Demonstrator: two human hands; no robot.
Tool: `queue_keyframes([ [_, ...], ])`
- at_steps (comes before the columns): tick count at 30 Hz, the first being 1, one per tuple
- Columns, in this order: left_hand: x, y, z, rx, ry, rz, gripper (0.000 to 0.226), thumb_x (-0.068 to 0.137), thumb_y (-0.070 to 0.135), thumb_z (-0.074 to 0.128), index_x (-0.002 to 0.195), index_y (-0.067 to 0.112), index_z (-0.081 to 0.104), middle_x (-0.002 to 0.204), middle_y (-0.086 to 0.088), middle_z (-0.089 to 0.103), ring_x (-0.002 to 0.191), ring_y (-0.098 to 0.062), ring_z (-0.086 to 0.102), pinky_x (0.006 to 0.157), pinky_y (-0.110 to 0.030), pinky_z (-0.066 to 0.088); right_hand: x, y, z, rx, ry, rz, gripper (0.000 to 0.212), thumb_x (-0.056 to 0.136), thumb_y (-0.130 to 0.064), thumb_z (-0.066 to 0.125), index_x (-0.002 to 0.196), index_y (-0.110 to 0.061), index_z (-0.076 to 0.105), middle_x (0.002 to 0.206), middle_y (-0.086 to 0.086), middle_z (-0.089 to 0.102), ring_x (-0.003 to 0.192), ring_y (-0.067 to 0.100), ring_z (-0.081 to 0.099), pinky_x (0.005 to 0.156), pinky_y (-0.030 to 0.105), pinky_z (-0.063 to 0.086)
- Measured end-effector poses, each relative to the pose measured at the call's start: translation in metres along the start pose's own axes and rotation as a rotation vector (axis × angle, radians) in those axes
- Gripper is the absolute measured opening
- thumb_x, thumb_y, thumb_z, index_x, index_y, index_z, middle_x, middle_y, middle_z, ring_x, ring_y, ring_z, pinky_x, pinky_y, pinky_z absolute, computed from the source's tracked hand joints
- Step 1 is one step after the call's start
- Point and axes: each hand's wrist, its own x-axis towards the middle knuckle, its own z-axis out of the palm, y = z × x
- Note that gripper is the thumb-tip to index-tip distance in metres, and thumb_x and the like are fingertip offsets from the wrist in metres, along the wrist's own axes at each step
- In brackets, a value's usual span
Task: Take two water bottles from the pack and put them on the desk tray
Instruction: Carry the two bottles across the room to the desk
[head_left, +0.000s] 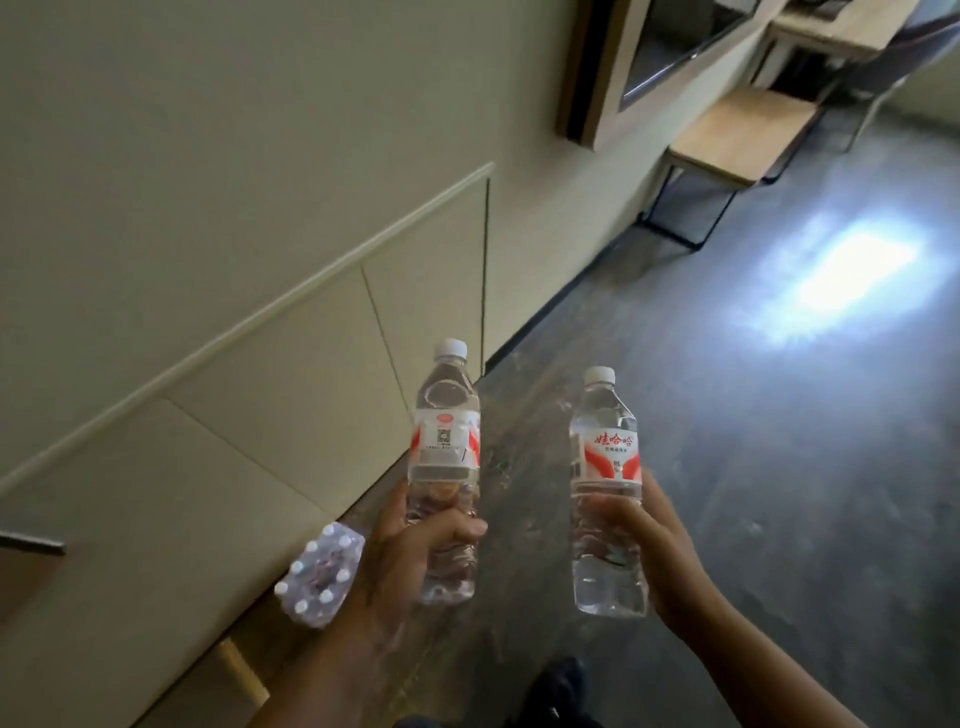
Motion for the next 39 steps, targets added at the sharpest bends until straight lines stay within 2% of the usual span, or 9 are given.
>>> queue_keyframes([
  [3,0.019,0.006,0.06,0.046,-0.079,-0.024,0.061,0.061,0.02,0.082,0.121,0.018,0.069,0.096,-0.008,0.079,0.09,-0.028,0.078,0.075,-0.038,0.062,0.004,-0.005,-0.056,0.039,0.088,-0.009,0.082,0.065,-0.055,0.076,0.137,-0.02,0.056,0.12,0.009,0.077,0.101,0.029,0.08,0.093,0.053,0.065],
  [8,0.057,0.014,0.163,0.099,-0.201,-0.061,0.075,0.048,0.023,0.089,0.119,0.009,0.069,0.1,-0.018,0.074,0.091,-0.035,0.074,0.081,-0.046,0.06,0.016,-0.009,-0.15,0.101,0.223,-0.005,0.078,0.062,-0.056,0.077,0.131,-0.024,0.058,0.117,0.007,0.079,0.098,0.024,0.082,0.083,0.041,0.067],
  [14,0.098,0.014,0.269,0.136,-0.294,-0.057,0.064,0.06,0.013,0.081,0.122,0.007,0.07,0.105,-0.019,0.073,0.092,-0.035,0.072,0.073,-0.042,0.06,0.027,-0.016,-0.242,0.153,0.339,-0.015,0.089,0.06,-0.059,0.077,0.137,-0.019,0.054,0.122,0.01,0.075,0.103,0.03,0.079,0.094,0.05,0.065],
  [20,0.129,0.021,0.348,0.206,-0.367,-0.064,0.077,0.045,0.027,0.09,0.119,0.012,0.075,0.096,-0.011,0.081,0.086,-0.032,0.08,0.077,-0.047,0.064,0.04,-0.024,-0.301,0.225,0.446,-0.035,0.082,0.061,-0.058,0.077,0.132,-0.023,0.057,0.116,0.005,0.079,0.098,0.023,0.082,0.082,0.037,0.066],
  [24,0.164,0.027,0.391,0.235,-0.428,-0.062,0.065,0.052,0.02,0.089,0.115,0.014,0.076,0.093,-0.008,0.084,0.081,-0.028,0.083,0.068,-0.038,0.065,0.065,-0.031,-0.333,0.261,0.505,-0.034,0.076,0.062,-0.056,0.079,0.128,-0.025,0.059,0.107,-0.001,0.082,0.095,0.022,0.082,0.074,0.031,0.066],
  [28,0.213,0.04,0.44,0.213,-0.452,-0.096,0.059,0.045,0.023,0.091,0.104,0.018,0.082,0.105,-0.022,0.083,0.092,-0.043,0.081,0.078,-0.054,0.067,0.109,-0.042,-0.367,0.28,0.536,-0.037,0.065,0.064,-0.05,0.083,0.121,-0.026,0.063,0.107,0.002,0.082,0.092,0.025,0.083,0.071,0.029,0.066],
  [31,0.261,0.052,0.482,0.19,-0.47,-0.112,0.056,0.047,0.021,0.091,0.102,0.021,0.084,0.105,-0.022,0.083,0.087,-0.04,0.082,0.072,-0.049,0.066,0.156,-0.055,-0.399,0.286,0.565,-0.043,0.064,0.064,-0.05,0.083,0.122,-0.027,0.064,0.107,0.002,0.083,0.095,0.026,0.082,0.073,0.03,0.066],
  [36,0.344,0.094,0.558,0.258,-0.496,-0.122,0.069,0.046,0.022,0.091,0.113,0.011,0.079,0.112,-0.029,0.081,0.104,-0.053,0.077,0.1,-0.072,0.059,0.243,-0.09,-0.457,0.282,0.62,-0.02,0.069,0.063,-0.05,0.083,0.125,-0.024,0.064,0.112,0.006,0.083,0.097,0.027,0.082,0.077,0.033,0.066],
  [39,0.392,0.125,0.604,0.289,-0.527,-0.13,0.077,0.043,0.024,0.091,0.117,0.008,0.076,0.113,-0.026,0.082,0.11,-0.053,0.076,0.103,-0.071,0.058,0.292,-0.116,-0.494,0.274,0.666,-0.036,0.07,0.063,-0.051,0.082,0.125,-0.024,0.064,0.112,0.005,0.082,0.097,0.024,0.082,0.075,0.03,0.066],
])
